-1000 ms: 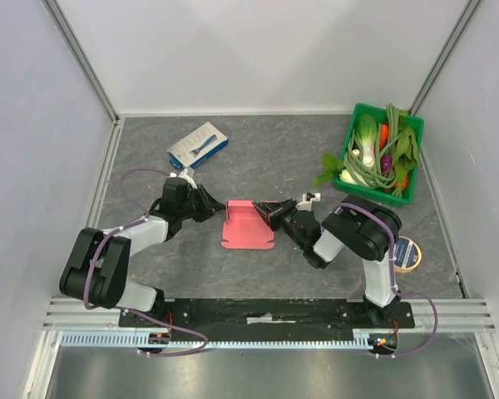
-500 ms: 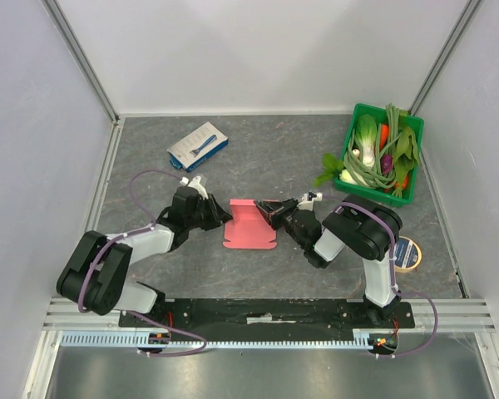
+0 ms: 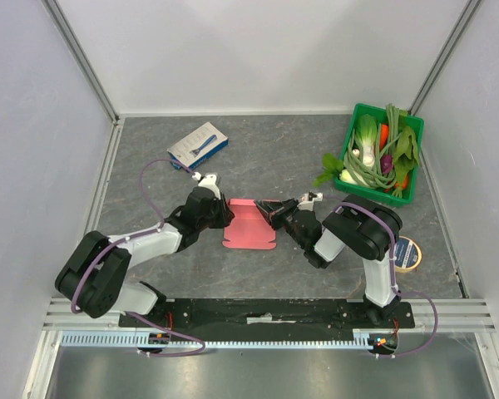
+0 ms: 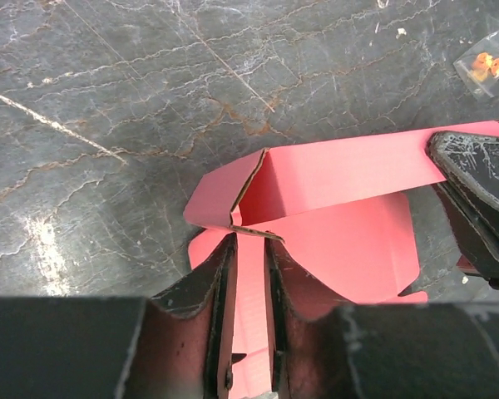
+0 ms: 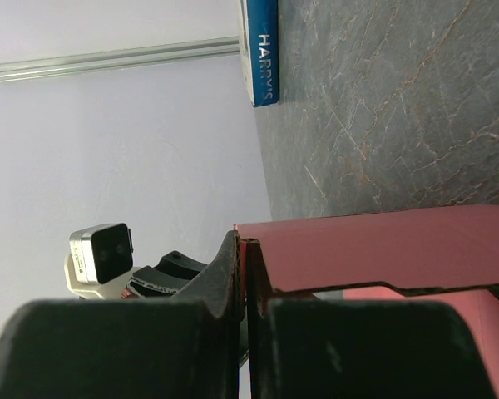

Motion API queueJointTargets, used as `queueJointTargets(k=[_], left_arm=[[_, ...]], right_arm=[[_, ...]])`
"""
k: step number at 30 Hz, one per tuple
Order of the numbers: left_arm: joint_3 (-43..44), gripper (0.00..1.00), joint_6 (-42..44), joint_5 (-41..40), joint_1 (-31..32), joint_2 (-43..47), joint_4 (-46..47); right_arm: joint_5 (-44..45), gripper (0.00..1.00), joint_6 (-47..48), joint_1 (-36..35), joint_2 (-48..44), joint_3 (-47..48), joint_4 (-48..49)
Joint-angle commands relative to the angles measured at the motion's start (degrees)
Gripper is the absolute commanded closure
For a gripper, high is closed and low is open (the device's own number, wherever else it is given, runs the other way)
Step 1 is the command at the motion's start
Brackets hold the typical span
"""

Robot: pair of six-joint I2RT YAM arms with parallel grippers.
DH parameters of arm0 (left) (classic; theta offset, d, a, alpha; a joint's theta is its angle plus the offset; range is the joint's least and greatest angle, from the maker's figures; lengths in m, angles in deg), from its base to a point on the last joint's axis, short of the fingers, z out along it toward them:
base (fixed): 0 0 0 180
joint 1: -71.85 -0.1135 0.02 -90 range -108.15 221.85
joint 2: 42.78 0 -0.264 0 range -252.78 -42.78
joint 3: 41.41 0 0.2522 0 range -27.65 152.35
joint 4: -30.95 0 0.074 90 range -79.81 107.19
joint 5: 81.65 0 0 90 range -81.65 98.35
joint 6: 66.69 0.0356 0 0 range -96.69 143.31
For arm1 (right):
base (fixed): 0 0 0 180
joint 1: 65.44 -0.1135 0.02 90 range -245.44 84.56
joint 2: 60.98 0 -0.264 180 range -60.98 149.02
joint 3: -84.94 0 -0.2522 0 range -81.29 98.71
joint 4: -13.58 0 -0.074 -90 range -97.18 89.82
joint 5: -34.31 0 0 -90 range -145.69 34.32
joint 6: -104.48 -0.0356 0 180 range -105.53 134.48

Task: Fold the paper box

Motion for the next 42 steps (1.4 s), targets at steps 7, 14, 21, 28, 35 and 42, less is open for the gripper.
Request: queueJointTargets(k=[7,14,21,28,35,42], left_arm=[[-8.58,0.53,-0.64,0.45,0.58,17.26,-3.01],[-8.69,0.62,-9.78,-14.30,-1.17,23.89,-15.93],[0.97,0.65,-8.75,-17.93,-5.40,7.82,-14.91],[7.67,0.66,7.94,-4.93,-5.23,-2.32,-8.49],[1.96,0.67,11.83,5.09,-5.05,1.54,-1.36],[-0.15,0.65,13.58,8.00,-3.21,3.92,1.99]], right_arm=[[-0.06,1.00,2.32,-0.07,0.09,-1.53,-3.28],[0.03,1.00,1.62,-0.07,0.70,-2.41,-1.26],[0.03,1.00,1.71,0.11,0.09,-2.85,-1.44],[0.12,1.00,1.88,0.11,-0.26,-2.33,-2.40],[-0.15,1.00,2.06,0.11,-0.26,-1.10,-3.37],[-0.24,1.00,2.41,0.11,-0.44,-0.66,-4.25]])
